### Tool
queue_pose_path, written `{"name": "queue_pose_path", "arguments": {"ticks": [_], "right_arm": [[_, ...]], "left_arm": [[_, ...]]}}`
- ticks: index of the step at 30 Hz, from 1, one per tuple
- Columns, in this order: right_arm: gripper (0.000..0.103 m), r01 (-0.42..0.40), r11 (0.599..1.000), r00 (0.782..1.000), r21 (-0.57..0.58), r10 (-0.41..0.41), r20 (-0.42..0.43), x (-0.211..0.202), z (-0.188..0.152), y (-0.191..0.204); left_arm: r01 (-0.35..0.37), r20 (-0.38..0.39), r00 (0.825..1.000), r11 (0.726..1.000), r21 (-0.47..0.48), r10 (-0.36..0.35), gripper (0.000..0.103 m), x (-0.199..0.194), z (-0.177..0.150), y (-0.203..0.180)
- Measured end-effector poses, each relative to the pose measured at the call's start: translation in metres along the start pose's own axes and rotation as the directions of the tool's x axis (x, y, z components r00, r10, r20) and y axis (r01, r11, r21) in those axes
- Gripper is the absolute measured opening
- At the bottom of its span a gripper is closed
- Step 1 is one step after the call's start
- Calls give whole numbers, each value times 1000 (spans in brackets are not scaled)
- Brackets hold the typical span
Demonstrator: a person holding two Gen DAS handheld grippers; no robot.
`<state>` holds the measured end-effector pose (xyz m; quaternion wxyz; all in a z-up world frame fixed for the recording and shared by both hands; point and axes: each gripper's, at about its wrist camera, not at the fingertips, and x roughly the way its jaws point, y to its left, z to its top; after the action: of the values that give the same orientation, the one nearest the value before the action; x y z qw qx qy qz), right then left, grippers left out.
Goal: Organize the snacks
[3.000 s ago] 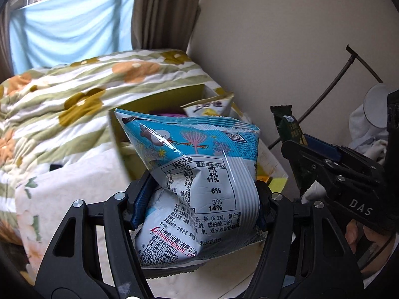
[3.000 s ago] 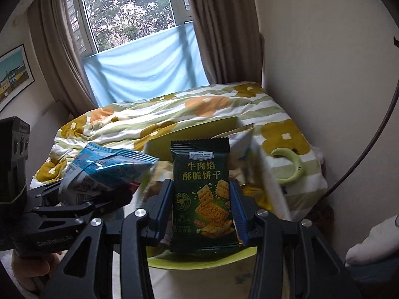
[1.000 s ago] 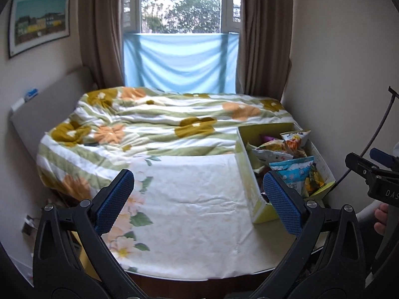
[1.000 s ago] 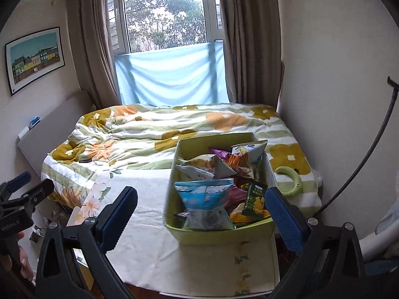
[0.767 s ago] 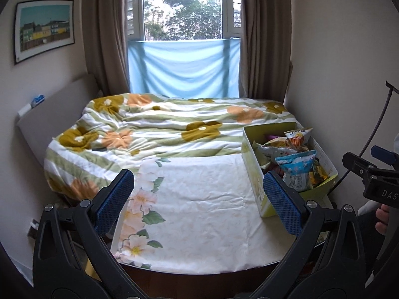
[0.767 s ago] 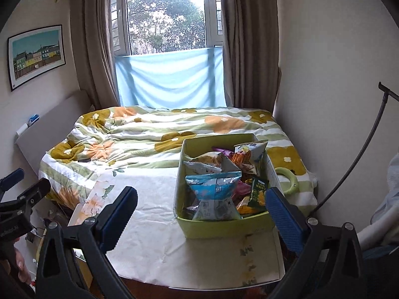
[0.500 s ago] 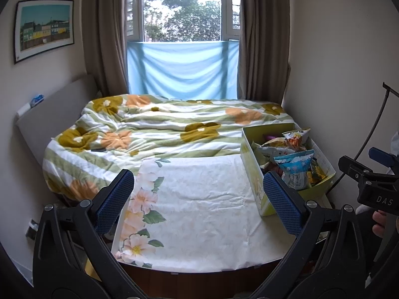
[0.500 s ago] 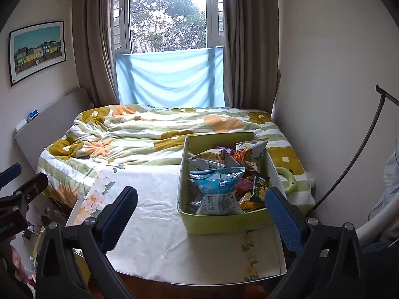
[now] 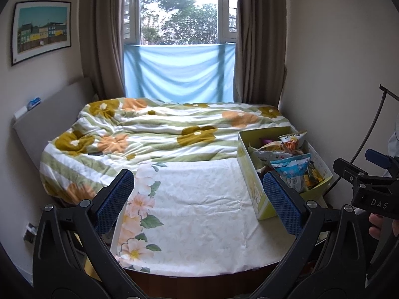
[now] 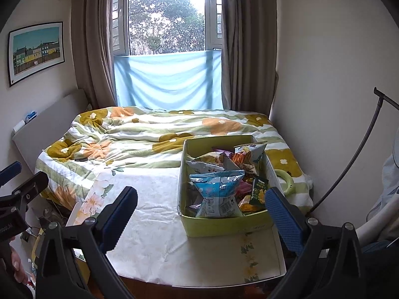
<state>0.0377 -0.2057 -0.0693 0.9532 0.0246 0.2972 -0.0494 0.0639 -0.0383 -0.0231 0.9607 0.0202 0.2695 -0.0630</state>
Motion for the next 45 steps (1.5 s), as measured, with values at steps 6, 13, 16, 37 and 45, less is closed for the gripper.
{"name": "queue_pose_path", "arguments": {"ticks": [6,13,16,37,45], "right_arm": [[102,1,1000,1000,1,-1,-3,1,0,0],[102,1,1000,1000,0,-1,-3,1,1,0],[102,1,1000,1000,0,-1,-3,2,1,0],[102,3,1000,1000,4,-3,-10,7,1,-3],[102,3,1000,1000,2,-3,-9,9,1,-3]], "left_arm": [[-1,-1,1000,1000,0,1,102,0,0,1],[-2,1,1000,1000,1,2,102,0,1,1],[-4,2,1000,1000,4,4,102,2,2,0],[-4,-4,1000,1000,10,4,102,6,3,-1],[-1,-7,1000,1000,9,1,102,7,3,-1]]}}
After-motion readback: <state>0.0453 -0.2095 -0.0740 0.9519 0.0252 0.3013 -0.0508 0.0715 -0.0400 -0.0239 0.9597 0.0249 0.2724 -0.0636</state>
